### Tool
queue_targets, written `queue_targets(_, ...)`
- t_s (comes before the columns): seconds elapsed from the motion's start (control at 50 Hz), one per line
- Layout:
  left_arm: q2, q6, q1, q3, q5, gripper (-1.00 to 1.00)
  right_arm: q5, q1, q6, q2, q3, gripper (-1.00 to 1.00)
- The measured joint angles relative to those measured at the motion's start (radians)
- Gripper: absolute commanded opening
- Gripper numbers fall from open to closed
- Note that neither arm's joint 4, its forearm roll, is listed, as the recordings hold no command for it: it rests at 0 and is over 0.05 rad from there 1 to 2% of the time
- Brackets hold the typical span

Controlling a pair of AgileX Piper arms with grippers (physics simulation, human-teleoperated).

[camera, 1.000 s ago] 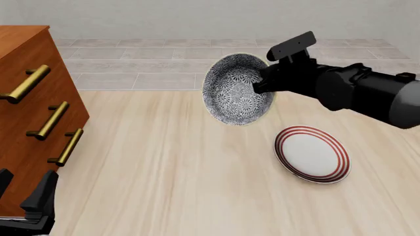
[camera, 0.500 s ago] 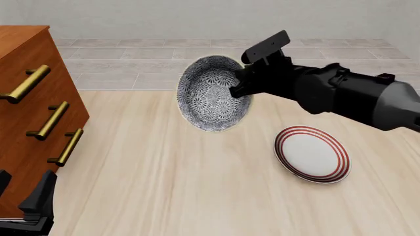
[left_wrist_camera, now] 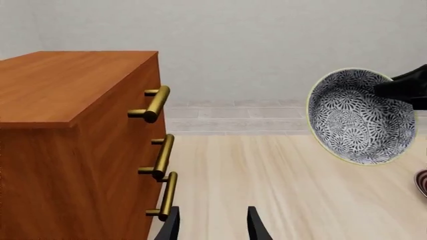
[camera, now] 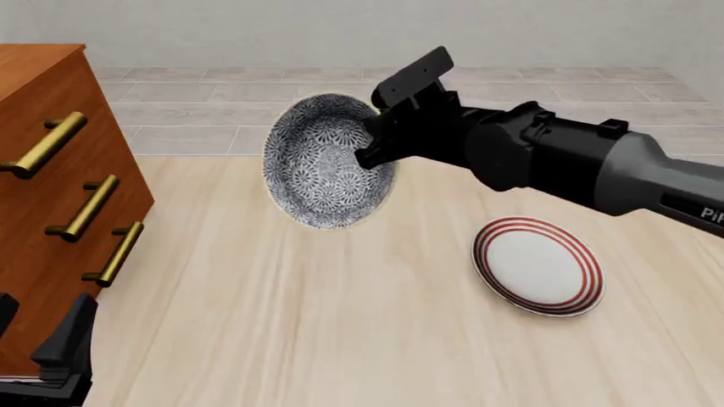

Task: Put the bowl on top of the cabinet.

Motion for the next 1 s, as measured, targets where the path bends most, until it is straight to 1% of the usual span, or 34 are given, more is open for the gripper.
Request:
queue_targets(0.24, -0.013, -0.001, -0.001, -0.001, 0.011, 1.0, -0.009, 0.039, -0.005, 0.036, -0.026, -1.0)
queue_targets(0.4, 0.008, -0.011, -0.007, -0.001, -0.006, 1.0, -0.01, 0.063, -0.01, 0.051, -0.04, -1.0)
queue_targets(0.6, 0.025, -0.007, -0.035, -0.002, -0.016, 1.0, -0.013, 0.079, -0.014, 0.049, -0.043, -1.0)
queue_targets(0.72, 0.046, -0.032, -0.055, -0.012, -0.025, 1.0, -0.019, 0.082, -0.019, 0.045, -0.035, -1.0)
queue_targets(0.9, 0.114, -0.129, -0.103, -0.049, -0.055, 1.0, -0.025, 0.085, -0.028, 0.032, -0.023, -1.0)
queue_targets(1.0, 0.154, -0.163, -0.135, -0.072, -0.072, 1.0, -0.028, 0.087, -0.032, 0.023, -0.017, -1.0)
